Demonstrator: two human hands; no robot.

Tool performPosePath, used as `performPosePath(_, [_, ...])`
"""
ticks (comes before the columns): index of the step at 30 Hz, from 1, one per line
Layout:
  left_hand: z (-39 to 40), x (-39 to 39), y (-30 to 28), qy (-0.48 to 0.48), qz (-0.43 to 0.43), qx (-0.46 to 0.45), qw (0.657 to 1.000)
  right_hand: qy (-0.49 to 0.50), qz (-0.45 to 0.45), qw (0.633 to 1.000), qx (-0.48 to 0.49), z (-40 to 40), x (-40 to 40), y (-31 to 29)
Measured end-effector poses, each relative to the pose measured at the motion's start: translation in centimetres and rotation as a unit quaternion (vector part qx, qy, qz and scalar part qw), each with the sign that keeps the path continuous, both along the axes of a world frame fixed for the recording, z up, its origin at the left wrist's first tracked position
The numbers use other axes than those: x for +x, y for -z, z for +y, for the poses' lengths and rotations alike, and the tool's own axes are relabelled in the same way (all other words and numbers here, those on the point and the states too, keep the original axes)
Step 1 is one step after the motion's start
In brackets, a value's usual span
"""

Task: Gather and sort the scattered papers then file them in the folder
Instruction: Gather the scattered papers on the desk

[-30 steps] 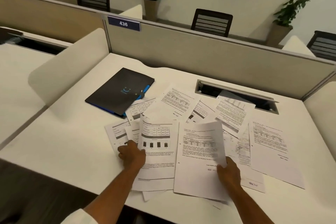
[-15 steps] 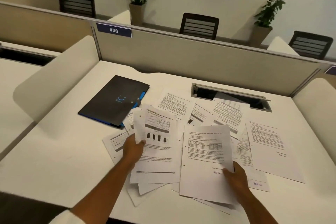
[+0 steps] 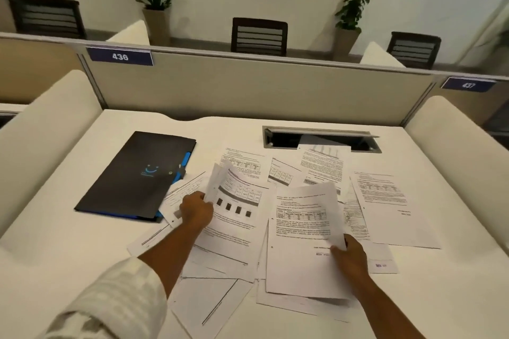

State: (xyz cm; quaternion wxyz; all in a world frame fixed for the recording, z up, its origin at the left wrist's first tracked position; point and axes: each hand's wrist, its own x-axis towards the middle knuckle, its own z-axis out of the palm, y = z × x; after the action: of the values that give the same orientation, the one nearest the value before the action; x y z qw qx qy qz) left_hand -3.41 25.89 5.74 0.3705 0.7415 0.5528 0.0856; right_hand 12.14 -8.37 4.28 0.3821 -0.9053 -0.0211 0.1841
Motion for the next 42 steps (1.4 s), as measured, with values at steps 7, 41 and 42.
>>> performPosePath(7, [2.5, 2.2, 1.3, 0.078, 0.105, 0.05, 0.99, 0.008, -0.001, 1.0, -0.006, 0.7, 0.5, 1.4])
performPosePath(41, [2.7, -3.9, -0.1, 0.006, -0.171, -0.093, 0.981, 0.088, 0.013, 0.988, 0.122, 0.6, 0.4, 0.6])
performPosePath(42, [2.5, -4.3, -0.4, -0.004, -0.186, -0.109, 0.977, 0.091, 0.014, 0.988, 0.124, 0.5, 0.3, 0.6])
